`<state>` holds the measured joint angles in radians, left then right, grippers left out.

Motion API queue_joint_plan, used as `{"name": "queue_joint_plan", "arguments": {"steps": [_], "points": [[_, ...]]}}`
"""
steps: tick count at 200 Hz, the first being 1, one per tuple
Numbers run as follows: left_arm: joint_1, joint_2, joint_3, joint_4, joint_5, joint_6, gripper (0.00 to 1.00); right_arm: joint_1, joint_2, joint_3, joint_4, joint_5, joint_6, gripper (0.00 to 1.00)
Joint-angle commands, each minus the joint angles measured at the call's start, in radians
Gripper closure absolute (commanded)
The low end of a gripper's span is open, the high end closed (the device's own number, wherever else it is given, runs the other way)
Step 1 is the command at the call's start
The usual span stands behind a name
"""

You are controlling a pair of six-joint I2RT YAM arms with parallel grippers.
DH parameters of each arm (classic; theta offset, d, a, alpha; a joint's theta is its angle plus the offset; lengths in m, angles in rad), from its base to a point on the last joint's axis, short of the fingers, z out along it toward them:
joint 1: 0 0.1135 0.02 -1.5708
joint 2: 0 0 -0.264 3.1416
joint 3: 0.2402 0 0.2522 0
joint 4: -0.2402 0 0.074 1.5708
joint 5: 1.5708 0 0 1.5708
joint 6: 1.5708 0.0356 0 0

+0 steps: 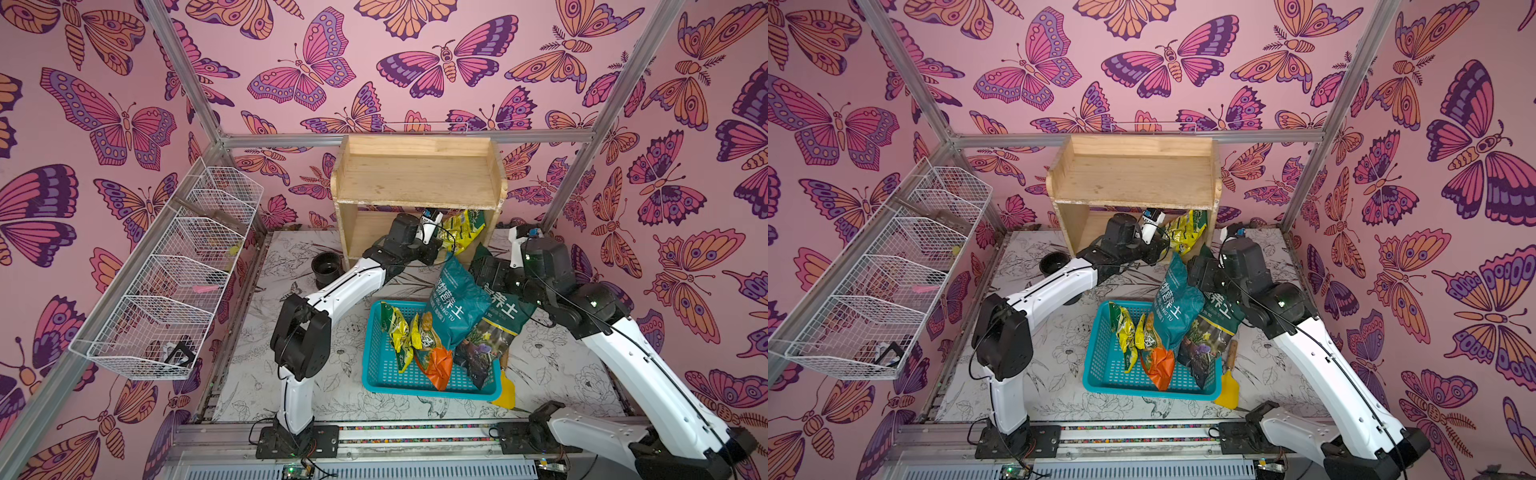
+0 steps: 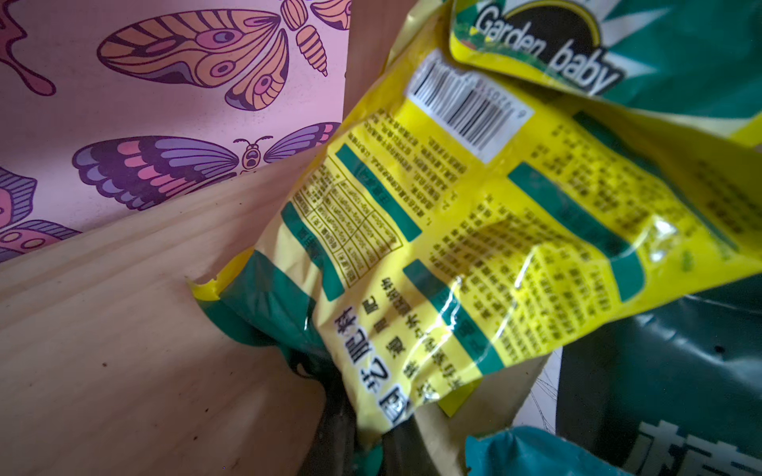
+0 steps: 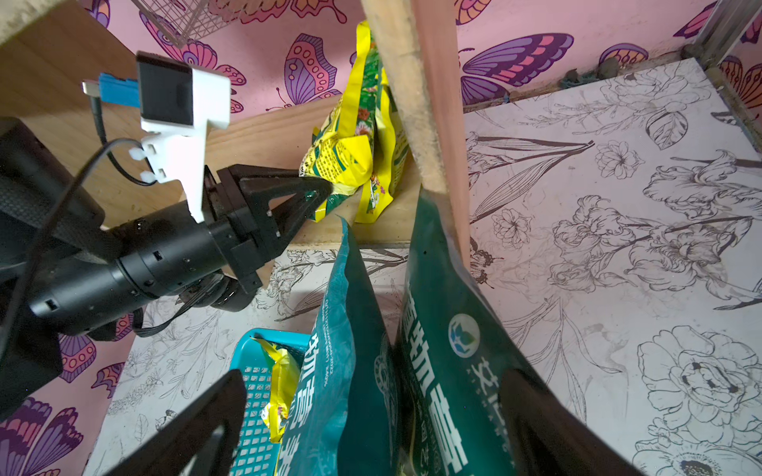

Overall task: Take down the fertilizer bag from the shelf
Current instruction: Pick up the fertilizer bag from the shelf.

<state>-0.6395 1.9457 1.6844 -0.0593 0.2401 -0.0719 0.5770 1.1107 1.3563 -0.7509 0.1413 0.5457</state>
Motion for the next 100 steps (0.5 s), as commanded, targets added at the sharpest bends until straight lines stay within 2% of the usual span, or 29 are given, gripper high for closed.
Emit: {"name": "queue_joint_plan", "arguments": {"steps": [1, 56, 100], "points": [[-0.006, -0.064, -0.06, -0.013, 0.046, -0.041, 1.0, -0.007, -0.008, -0.01, 0.013, -0.017, 0.009, 0.01], [-0.005, -0.244, -0.22, 0.062, 0.031, -0.116, 1.0, -0.006, -0.012, 0.001, 0.017, -0.026, -0.003, 0.02], [-0.005, -0.366, -0.329, 0.098, 0.01, -0.185, 1.0, -0.005, -0.016, -0.007, 0.084, -0.175, 0.029, 0.03]]}}
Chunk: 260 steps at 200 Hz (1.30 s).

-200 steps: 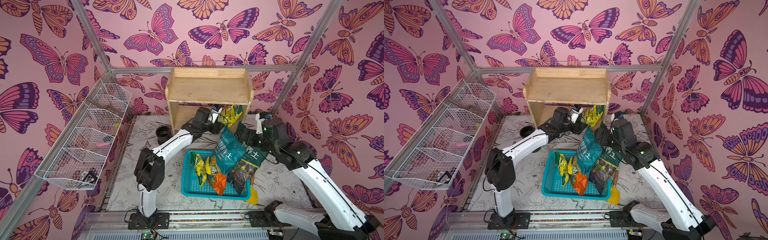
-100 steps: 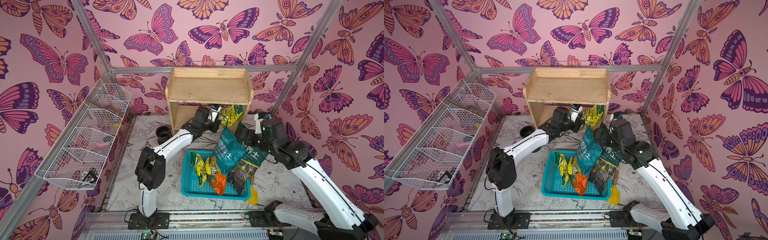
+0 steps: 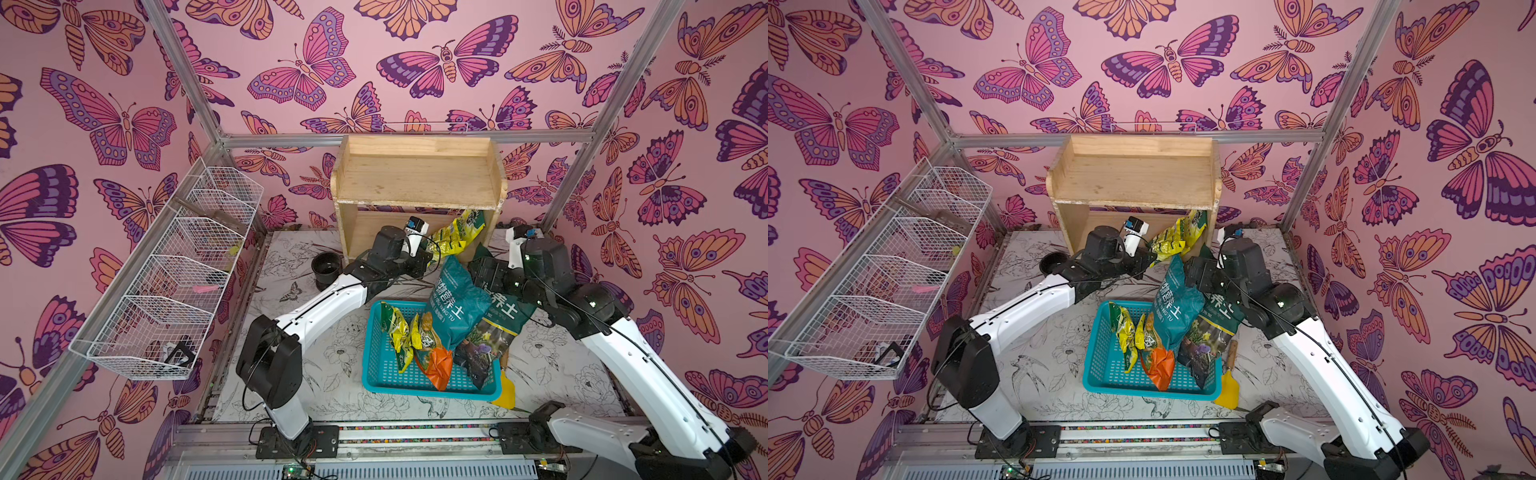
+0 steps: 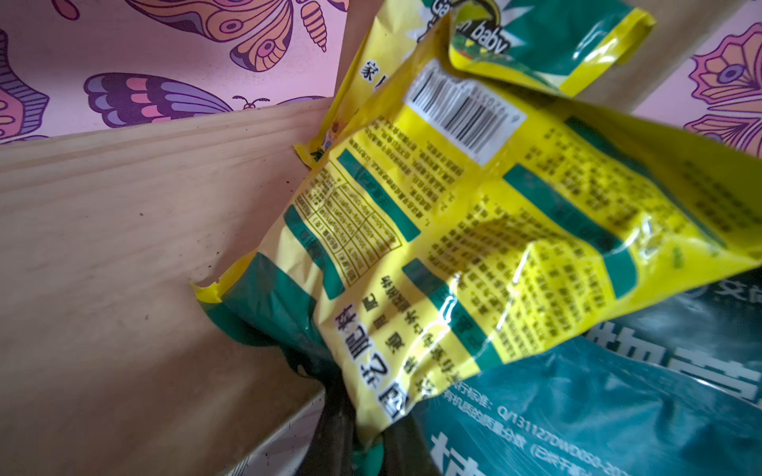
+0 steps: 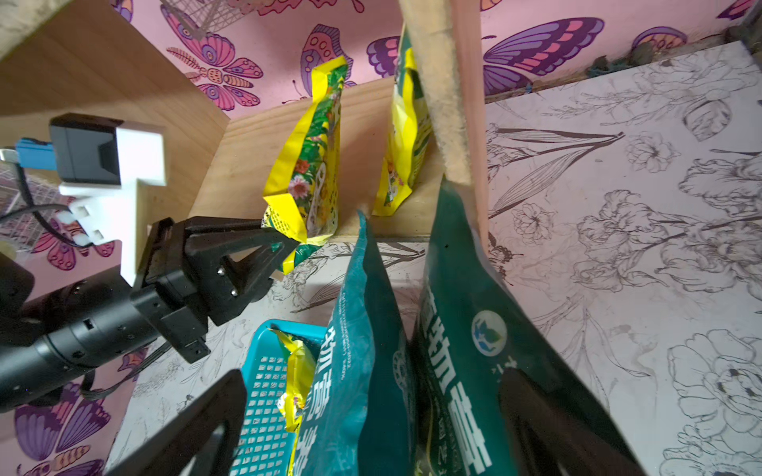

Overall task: Take down the fertilizer bag from the shelf
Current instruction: Pick up the fertilizer bag from the shelf.

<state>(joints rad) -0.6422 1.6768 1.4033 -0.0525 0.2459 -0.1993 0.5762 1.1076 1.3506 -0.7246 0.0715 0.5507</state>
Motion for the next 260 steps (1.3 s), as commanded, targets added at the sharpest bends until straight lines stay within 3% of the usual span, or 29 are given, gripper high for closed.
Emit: {"name": "queue_joint_plan", "arguments": {"steps": [1, 66, 160, 174, 195, 238, 242, 252, 258, 260], "points": [[-0.002, -0.1, -0.05, 0.093, 0.004, -0.059, 1.0, -0.003, -0.012, -0.001, 0.06, -0.111, 0.026, 0.03], [-0.005, -0.274, -0.208, 0.134, -0.031, -0.103, 1.0, 0.075, 0.09, 0.041, 0.155, -0.233, 0.125, 0.03], [-0.046, -0.395, -0.332, 0.132, -0.055, -0.117, 1.0, 0.108, 0.208, 0.08, 0.3, -0.212, 0.165, 0.09], [-0.05, -0.394, -0.333, 0.132, -0.061, -0.112, 1.0, 0.111, 0.232, 0.081, 0.31, -0.228, 0.177, 0.16], [-0.053, -0.441, -0.334, 0.132, -0.076, -0.106, 1.0, 0.118, 0.259, 0.087, 0.297, -0.238, 0.187, 0.36], [-0.053, -0.461, -0.333, 0.132, -0.084, -0.106, 1.0, 0.122, 0.256, 0.078, 0.286, -0.239, 0.195, 0.97], [-0.053, -0.462, -0.334, 0.132, -0.083, -0.107, 0.93, 0.122, 0.254, 0.079, 0.286, -0.239, 0.193, 1.0], [-0.053, -0.469, -0.34, 0.131, -0.093, -0.117, 0.34, 0.123, 0.249, 0.077, 0.284, -0.237, 0.193, 1.0], [-0.053, -0.48, -0.348, 0.131, -0.11, -0.127, 0.05, 0.127, 0.246, 0.078, 0.282, -0.237, 0.19, 1.0], [-0.053, -0.482, -0.352, 0.131, -0.117, -0.13, 0.01, 0.128, 0.245, 0.079, 0.279, -0.236, 0.189, 1.0]]}}
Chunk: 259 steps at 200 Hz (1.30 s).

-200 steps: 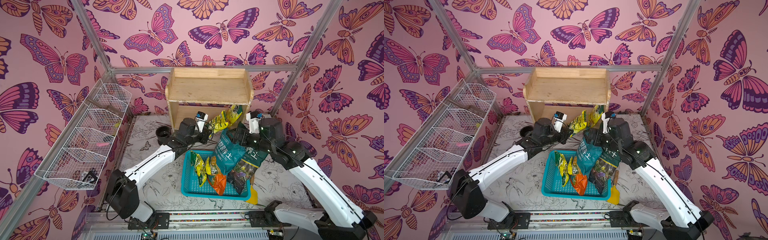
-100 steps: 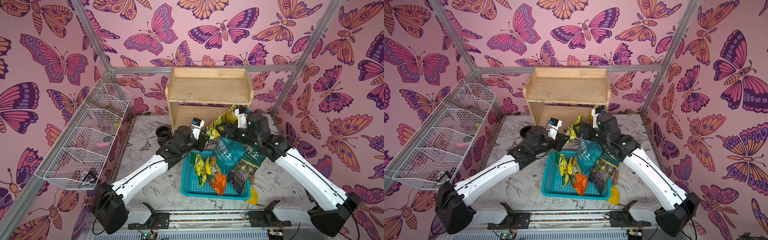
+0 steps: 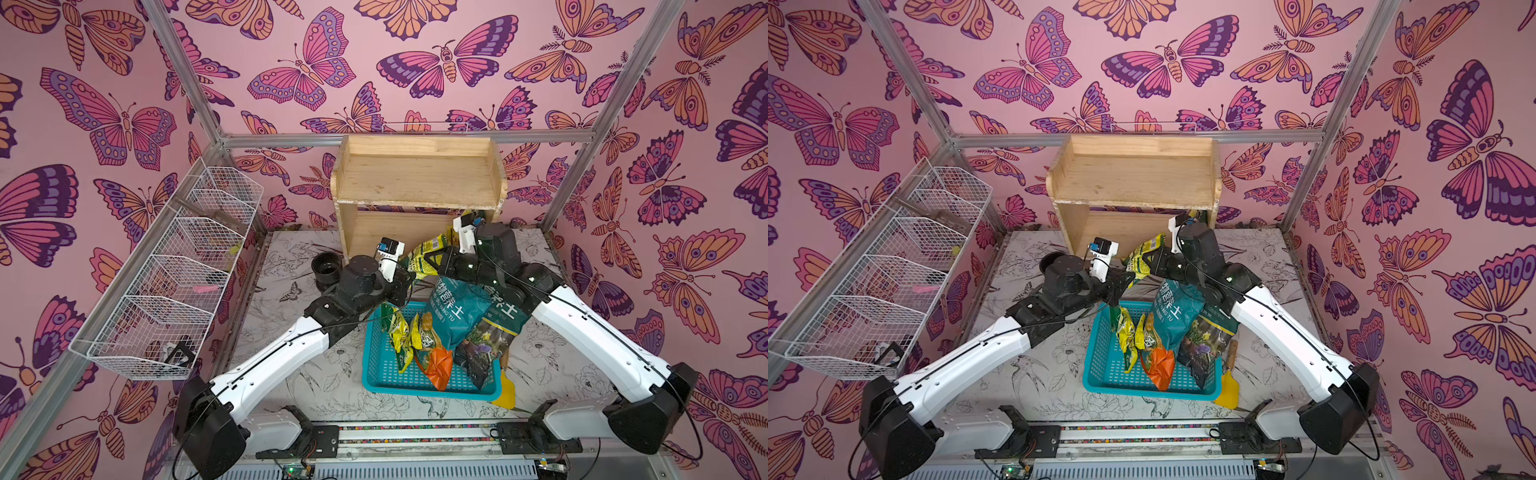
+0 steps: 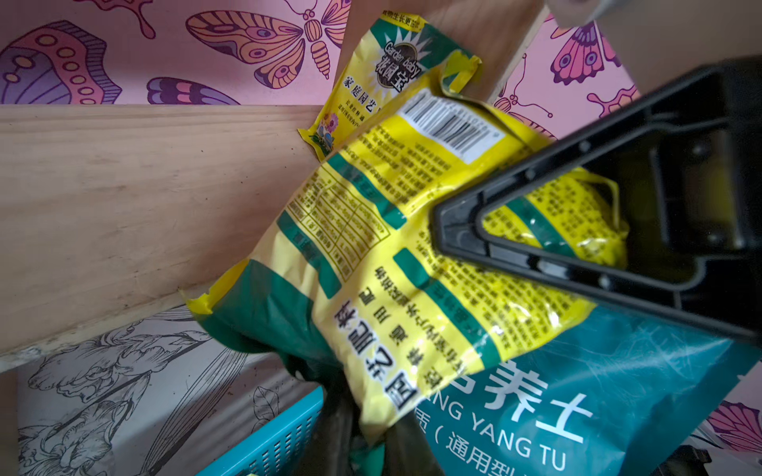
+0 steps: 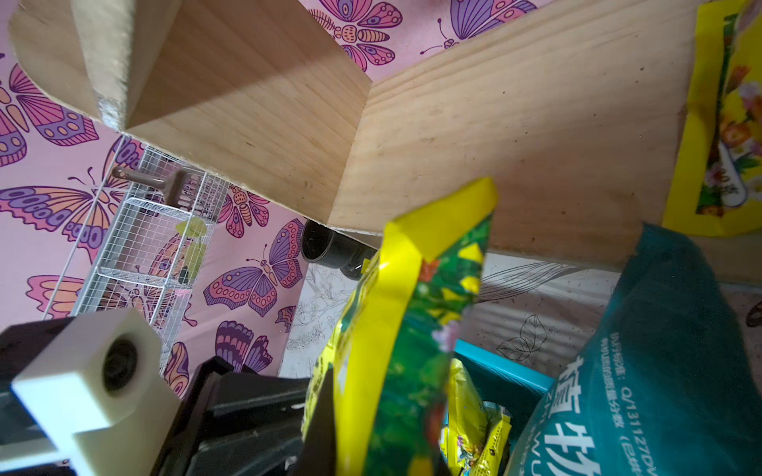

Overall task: Take down the fertilizer bag from the shelf
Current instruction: Pick up the fertilizer bag from the shelf, then place the fertilizer bag in the storage box.

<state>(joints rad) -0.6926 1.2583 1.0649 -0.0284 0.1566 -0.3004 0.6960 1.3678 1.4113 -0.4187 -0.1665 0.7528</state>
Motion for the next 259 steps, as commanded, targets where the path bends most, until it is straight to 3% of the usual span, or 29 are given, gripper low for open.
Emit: {"name": "queue_joint_plan", "arguments": {"steps": [1, 32, 61, 92, 130, 171, 195, 225, 238, 259], "points": [[-0.002, -0.066, -0.015, 0.107, -0.03, -0.03, 0.01, 0.009, -0.016, 0.018, -0.027, 0.002, -0.014, 1.0], [0.03, -0.186, -0.118, 0.065, -0.183, -0.086, 0.0, 0.058, -0.033, 0.027, -0.103, 0.057, -0.062, 1.0], [0.135, -0.345, -0.221, -0.037, -0.331, -0.175, 0.0, 0.143, -0.028, 0.018, -0.178, 0.096, -0.093, 1.0], [0.267, -0.385, -0.248, -0.183, -0.408, -0.315, 0.0, 0.287, 0.039, 0.02, -0.205, 0.136, -0.127, 1.0], [0.399, -0.38, -0.29, -0.198, -0.359, -0.477, 0.0, 0.417, 0.187, 0.042, -0.221, 0.214, -0.169, 1.0], [0.41, -0.404, -0.278, -0.19, -0.342, -0.455, 0.0, 0.441, 0.264, 0.049, -0.237, 0.333, -0.187, 1.0], [0.409, -0.421, -0.28, -0.188, -0.344, -0.448, 0.0, 0.445, 0.294, 0.038, -0.228, 0.315, -0.193, 1.0], [0.409, -0.426, -0.28, -0.184, -0.341, -0.442, 0.0, 0.462, 0.358, 0.04, -0.238, 0.29, -0.196, 0.73], [0.41, -0.426, -0.28, -0.183, -0.334, -0.441, 0.0, 0.464, 0.366, 0.04, -0.243, 0.302, -0.19, 0.54], [0.41, -0.425, -0.278, -0.178, -0.323, -0.437, 0.0, 0.464, 0.342, 0.038, -0.239, 0.348, -0.188, 0.38]]}}
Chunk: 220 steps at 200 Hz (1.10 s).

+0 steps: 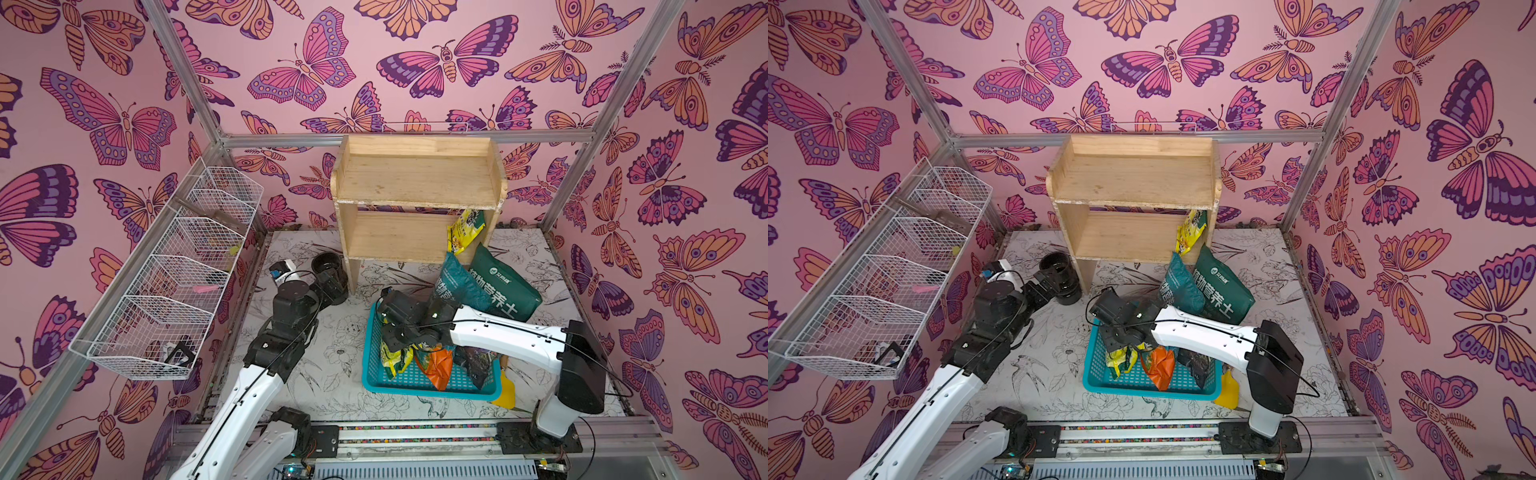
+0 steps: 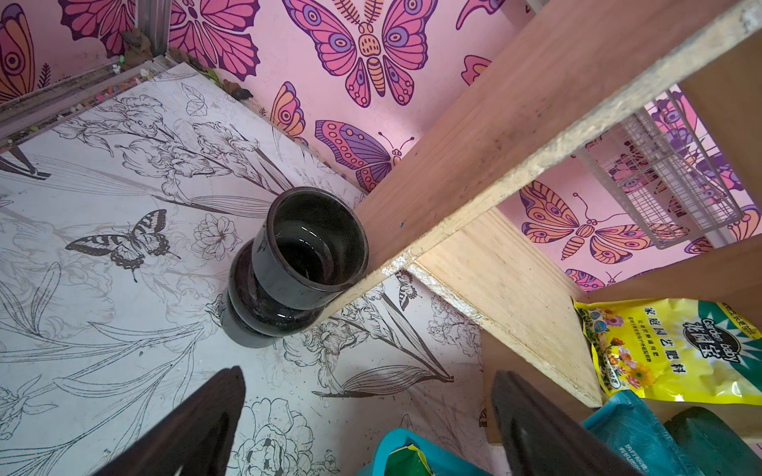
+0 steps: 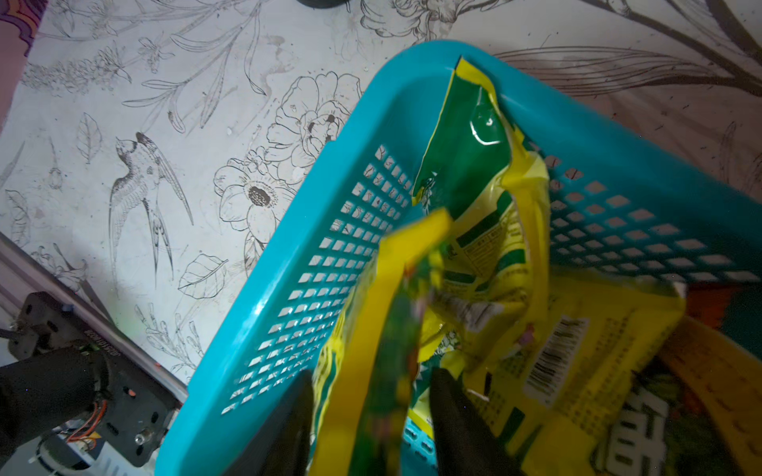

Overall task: Take down the fertilizer bag from the shelf
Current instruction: Place the fertilizer bag in the storage box, then pick up the fertilizer bag from the shelf.

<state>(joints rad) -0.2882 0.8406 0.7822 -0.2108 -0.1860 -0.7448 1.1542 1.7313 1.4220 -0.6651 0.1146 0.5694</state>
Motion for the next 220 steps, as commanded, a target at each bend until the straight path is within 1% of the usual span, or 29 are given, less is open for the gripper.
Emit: {"name": "queue_joint_plan", "arguments": {"steps": [1, 6, 26, 29, 45, 53, 61, 75, 83, 95, 108, 127, 131, 151, 153, 174, 182, 202, 220], "points": [[0.006, -0.007, 0.004, 0.005, 0.021, 0.008, 0.0, 0.006, -0.023, 0.027, 0.007, 0.072, -0.005, 0.38], [0.006, -0.005, 0.004, 0.006, 0.023, 0.01, 0.0, 0.007, -0.032, 0.031, 0.004, 0.091, -0.005, 0.36], [0.006, 0.007, 0.015, 0.017, 0.06, 0.03, 0.0, 0.005, -0.073, 0.056, -0.01, 0.165, -0.025, 0.35], [0.006, 0.011, 0.018, 0.02, 0.068, 0.037, 0.0, 0.004, -0.081, 0.06, -0.011, 0.177, -0.027, 0.33], [0.006, 0.046, 0.05, 0.029, 0.147, 0.082, 0.0, 0.001, -0.137, 0.071, -0.012, 0.248, -0.038, 0.19], [0.005, 0.073, 0.074, 0.029, 0.196, 0.105, 0.01, -0.007, -0.156, 0.072, -0.01, 0.267, -0.043, 0.1], [0.004, 0.103, 0.101, 0.028, 0.254, 0.137, 0.03, -0.02, -0.212, 0.074, -0.013, 0.276, -0.044, 0.0], [-0.004, 0.165, 0.146, 0.028, 0.343, 0.18, 0.07, -0.057, -0.27, 0.072, -0.019, 0.268, -0.041, 0.01], [-0.018, 0.193, 0.172, 0.027, 0.372, 0.209, 0.09, -0.085, -0.306, 0.071, -0.029, 0.262, -0.038, 0.01], [-0.052, 0.23, 0.207, 0.024, 0.379, 0.257, 0.1, -0.13, -0.364, 0.063, -0.044, 0.258, -0.03, 0.01], [-0.099, 0.269, 0.253, 0.021, 0.379, 0.318, 0.1, -0.185, -0.431, 0.04, -0.047, 0.227, -0.02, 0.01], [-0.167, 0.337, 0.322, 0.016, 0.386, 0.396, 0.1, -0.292, -0.528, -0.006, -0.057, 0.18, 0.02, 0.0], [-0.18, 0.351, 0.334, 0.016, 0.388, 0.411, 0.1, -0.314, -0.546, -0.016, -0.06, 0.17, 0.025, 0.01], [-0.259, 0.422, 0.402, 0.016, 0.377, 0.48, 0.1, -0.418, -0.625, -0.075, -0.085, 0.144, 0.061, 0.07], [-0.268, 0.452, 0.408, 0.016, 0.373, 0.491, 0.11, -0.428, -0.631, -0.08, -0.086, 0.138, 0.065, 0.08], [-0.367, 0.547, 0.473, 0.017, 0.302, 0.589, 0.12, -0.538, -0.689, -0.133, -0.102, 0.088, 0.093, 0.1], [-0.404, 0.583, 0.503, 0.018, 0.278, 0.623, 0.13, -0.575, -0.7, -0.146, -0.106, 0.068, 0.094, 0.1], [-0.476, 0.683, 0.575, 0.038, 0.259, 0.689, 0.15, -0.663, -0.703, -0.155, -0.129, 0.014, 0.096, 0.1], [-0.503, 0.769, 0.638, 0.071, 0.272, 0.708, 0.17, -0.729, -0.698, -0.157, -0.131, -0.063, 0.095, 0.1]]}}
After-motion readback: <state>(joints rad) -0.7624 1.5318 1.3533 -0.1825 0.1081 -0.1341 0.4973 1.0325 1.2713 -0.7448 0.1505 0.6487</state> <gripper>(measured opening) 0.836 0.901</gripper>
